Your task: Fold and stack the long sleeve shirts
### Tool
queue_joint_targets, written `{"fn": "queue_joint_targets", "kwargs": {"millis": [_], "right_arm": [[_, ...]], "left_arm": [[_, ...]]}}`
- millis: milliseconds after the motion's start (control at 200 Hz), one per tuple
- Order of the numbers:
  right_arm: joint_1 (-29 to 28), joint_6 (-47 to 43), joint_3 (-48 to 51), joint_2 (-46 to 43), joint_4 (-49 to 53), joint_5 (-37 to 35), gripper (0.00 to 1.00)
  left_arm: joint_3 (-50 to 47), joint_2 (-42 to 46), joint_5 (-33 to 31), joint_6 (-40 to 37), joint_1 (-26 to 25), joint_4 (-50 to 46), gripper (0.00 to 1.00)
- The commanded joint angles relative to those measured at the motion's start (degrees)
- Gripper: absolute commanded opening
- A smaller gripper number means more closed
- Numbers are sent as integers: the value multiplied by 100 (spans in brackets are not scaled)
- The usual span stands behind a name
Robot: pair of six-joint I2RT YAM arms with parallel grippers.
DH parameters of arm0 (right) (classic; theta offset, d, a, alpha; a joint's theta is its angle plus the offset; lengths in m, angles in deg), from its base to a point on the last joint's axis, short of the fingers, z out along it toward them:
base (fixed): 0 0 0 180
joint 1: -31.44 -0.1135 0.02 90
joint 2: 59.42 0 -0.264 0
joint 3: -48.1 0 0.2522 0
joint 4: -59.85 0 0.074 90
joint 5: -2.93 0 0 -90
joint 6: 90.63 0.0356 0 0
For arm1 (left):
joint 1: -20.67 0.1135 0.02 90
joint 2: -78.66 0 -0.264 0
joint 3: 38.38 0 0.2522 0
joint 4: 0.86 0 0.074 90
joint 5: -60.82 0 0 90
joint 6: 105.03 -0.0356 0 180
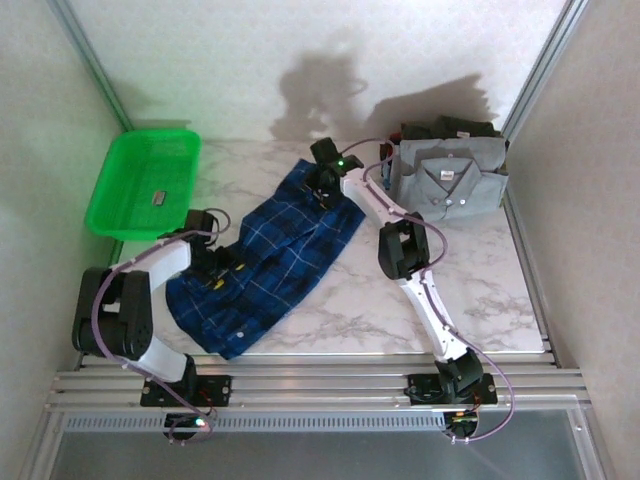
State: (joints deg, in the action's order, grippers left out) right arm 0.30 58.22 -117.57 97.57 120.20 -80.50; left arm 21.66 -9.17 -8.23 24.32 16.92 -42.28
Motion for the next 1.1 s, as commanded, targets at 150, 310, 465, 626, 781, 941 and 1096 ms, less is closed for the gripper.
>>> {"fn": "queue_joint_targets", "kwargs": {"millis": [150,310,465,626,781,941,1096], "right_arm": [[-134,-1088,531,-1596,486,847,74],[-243,-1496,2909,-3529,809,390,74],[-585,-1176,5006,-4496,442,260,73],[-1282,-428,5645,-4180,-458,365,68],[-1541,-46,5575,-3484,-690,175,56],[-1303,35,5084,-2873,224,-801,54],[-870,125,4344,-2387,668,-1465,54]], "left_arm": [[612,908,213,680,-381,-660,68],[1478,1329,-611,298,-376,-1505,76],[1649,860,-719,-159,-380,-1235,76],[1612,-78,-775,-413,-368,-945,58],[1248,-397,-832,-552,-466,-789,49],[290,-289,-541,-275,-596,-383,48],[9,-299,-131,219,-1099,182,49]]}}
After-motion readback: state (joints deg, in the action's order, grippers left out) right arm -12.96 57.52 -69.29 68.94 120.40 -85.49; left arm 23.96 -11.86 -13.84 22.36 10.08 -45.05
